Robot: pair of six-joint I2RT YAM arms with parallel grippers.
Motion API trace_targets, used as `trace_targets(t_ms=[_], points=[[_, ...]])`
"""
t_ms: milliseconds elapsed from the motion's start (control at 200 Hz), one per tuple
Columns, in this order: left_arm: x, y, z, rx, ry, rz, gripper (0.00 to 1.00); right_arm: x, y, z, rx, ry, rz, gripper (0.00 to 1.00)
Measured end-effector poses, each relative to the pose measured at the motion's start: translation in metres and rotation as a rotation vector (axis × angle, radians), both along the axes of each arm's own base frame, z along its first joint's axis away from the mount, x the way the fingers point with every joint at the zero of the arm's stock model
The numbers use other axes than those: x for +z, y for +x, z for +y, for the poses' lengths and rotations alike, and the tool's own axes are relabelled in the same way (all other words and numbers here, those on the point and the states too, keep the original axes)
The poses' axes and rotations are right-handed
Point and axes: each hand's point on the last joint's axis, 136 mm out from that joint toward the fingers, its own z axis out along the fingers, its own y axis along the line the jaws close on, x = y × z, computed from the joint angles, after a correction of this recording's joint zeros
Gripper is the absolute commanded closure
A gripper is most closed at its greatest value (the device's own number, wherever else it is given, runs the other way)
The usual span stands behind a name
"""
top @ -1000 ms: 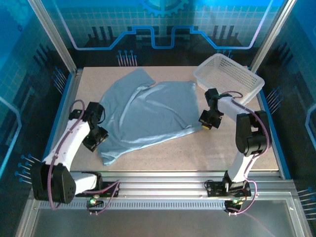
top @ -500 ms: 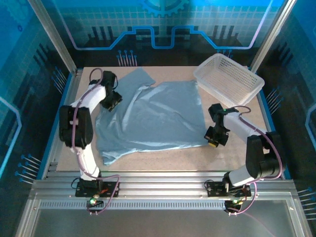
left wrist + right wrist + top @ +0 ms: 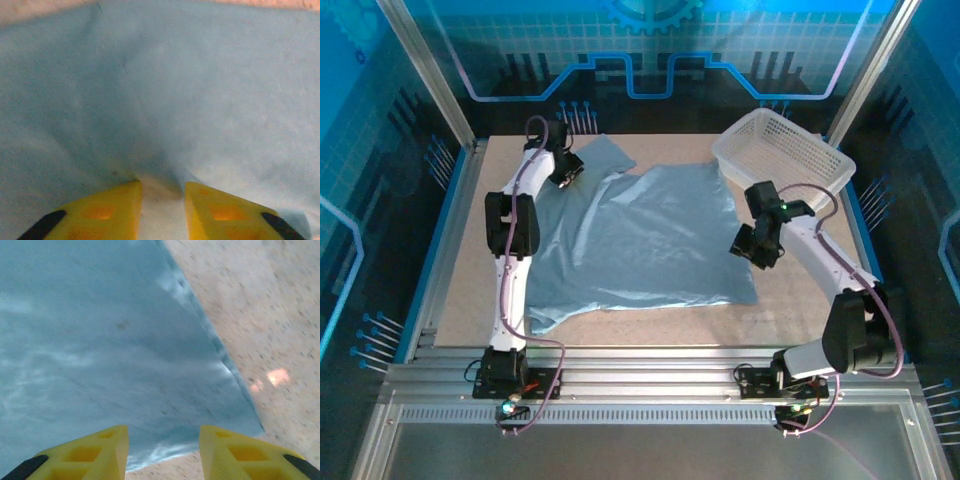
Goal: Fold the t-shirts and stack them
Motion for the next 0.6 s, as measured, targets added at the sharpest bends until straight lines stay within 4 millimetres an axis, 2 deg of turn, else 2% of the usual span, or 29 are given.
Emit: trace_targets(t_ms=[60,115,230,285,350,410,485,550,600], points=[[-0.007,-0.001,0.014,0.038,-0.016,0.025,0.75,0.003,0.014,0.008,0.026,0.016,-0.019,0.58],[-0.003,0.001,0.028,0.068,-0.018,0.022,0.75,0.005,0.028,0.018,0.055,0.029,-0.029,0.58],[-0.003,-0.005,0.074,0.158,-0.029,0.042,0.7,0.002,0.057,0.045,0.136,0.054,-0.035,0.58],[-0.002,-0.008,0.097,0.195,-0.027,0.044,0.64,-0.001,0.069,0.06,0.17,0.068,-0.038,0.58],[0.0,-0.01,0.118,0.223,-0.023,0.037,0.52,-0.009,0.083,0.079,0.211,0.09,-0.031,0.58],[0.006,-0.015,0.13,0.235,-0.008,0.034,0.45,-0.02,0.091,0.095,0.239,0.109,-0.015,0.57],[0.016,-0.028,0.128,0.222,0.011,0.048,0.42,-0.034,0.098,0.109,0.26,0.124,0.015,0.57],[0.029,-0.051,0.11,0.196,0.015,0.072,0.43,-0.048,0.104,0.119,0.271,0.134,0.04,0.57],[0.043,-0.073,0.088,0.171,0.006,0.085,0.44,-0.057,0.108,0.124,0.274,0.135,0.056,0.57]])
